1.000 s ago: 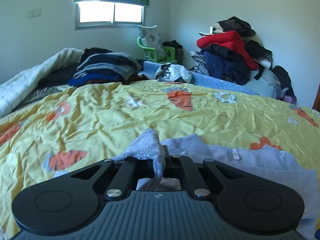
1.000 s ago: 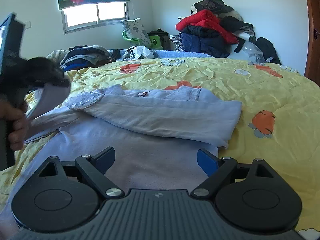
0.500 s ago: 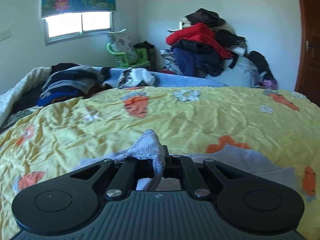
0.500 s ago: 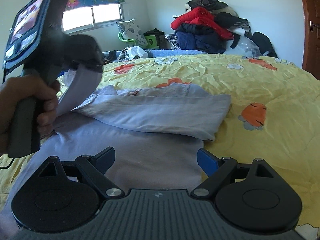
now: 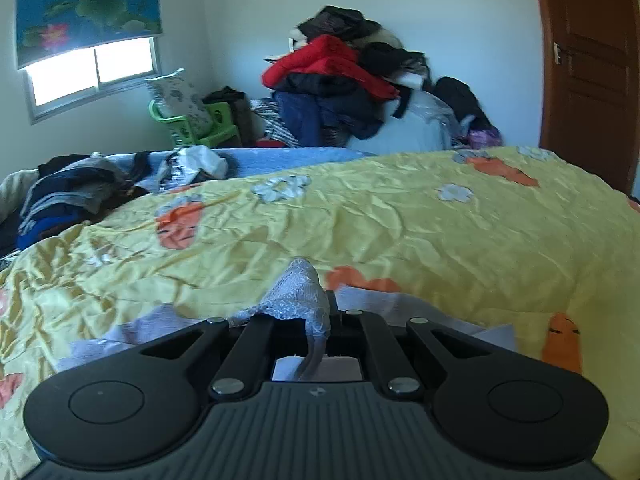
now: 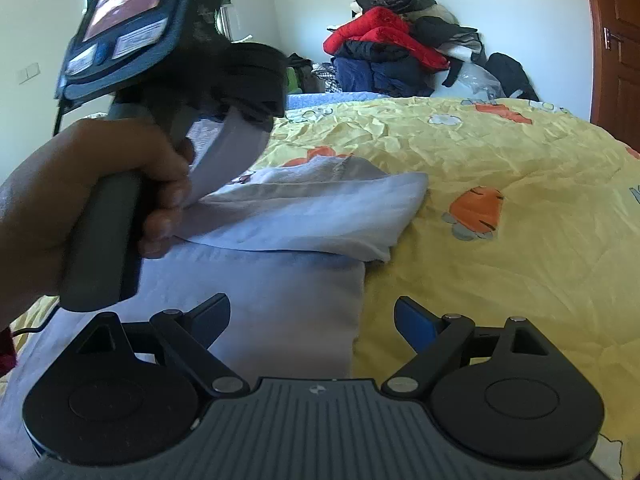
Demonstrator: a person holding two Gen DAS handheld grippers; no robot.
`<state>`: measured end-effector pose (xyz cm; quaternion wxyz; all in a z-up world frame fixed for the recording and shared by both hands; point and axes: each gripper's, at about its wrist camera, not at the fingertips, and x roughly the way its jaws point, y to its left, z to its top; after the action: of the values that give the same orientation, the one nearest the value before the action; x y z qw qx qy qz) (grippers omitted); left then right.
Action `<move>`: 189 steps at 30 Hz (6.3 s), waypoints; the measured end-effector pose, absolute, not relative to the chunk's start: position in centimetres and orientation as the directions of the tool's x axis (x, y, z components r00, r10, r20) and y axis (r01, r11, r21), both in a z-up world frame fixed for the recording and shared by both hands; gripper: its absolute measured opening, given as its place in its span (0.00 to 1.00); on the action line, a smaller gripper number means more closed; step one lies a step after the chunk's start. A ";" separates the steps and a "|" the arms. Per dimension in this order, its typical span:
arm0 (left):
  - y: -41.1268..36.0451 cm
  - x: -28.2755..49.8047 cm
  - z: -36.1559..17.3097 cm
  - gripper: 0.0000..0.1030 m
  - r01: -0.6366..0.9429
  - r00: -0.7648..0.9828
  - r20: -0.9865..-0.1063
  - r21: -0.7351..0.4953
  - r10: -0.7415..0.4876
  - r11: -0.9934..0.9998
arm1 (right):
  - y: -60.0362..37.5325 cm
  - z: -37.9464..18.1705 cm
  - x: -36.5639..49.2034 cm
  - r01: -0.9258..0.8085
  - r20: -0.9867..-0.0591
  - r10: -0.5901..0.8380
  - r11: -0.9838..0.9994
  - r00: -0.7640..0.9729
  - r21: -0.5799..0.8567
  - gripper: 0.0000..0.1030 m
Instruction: Fold small clothes
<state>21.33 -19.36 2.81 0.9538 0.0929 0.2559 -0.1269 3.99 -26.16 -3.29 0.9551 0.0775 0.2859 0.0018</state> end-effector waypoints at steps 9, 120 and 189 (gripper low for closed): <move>-22.2 21.7 0.7 0.05 0.351 0.786 -0.579 0.130 -0.216 0.927 | -27.4 -4.0 3.9 0.075 -0.558 0.027 0.984 0.830 0.160 0.88; -0.2 11.6 -2.3 0.93 0.129 0.738 -0.671 0.034 -0.073 0.991 | -23.4 -4.5 5.1 0.077 -0.623 0.004 0.992 0.783 0.103 0.96; 6.9 0.6 -3.4 0.93 0.047 0.759 -0.650 0.110 0.037 0.993 | -24.7 -1.5 -6.2 0.133 -0.454 -0.121 0.991 0.883 -0.006 0.98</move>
<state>0.59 6.89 -3.42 0.9359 0.0600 0.3470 -0.0027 -6.21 -24.67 -1.52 0.9702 0.0127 0.2329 -0.0653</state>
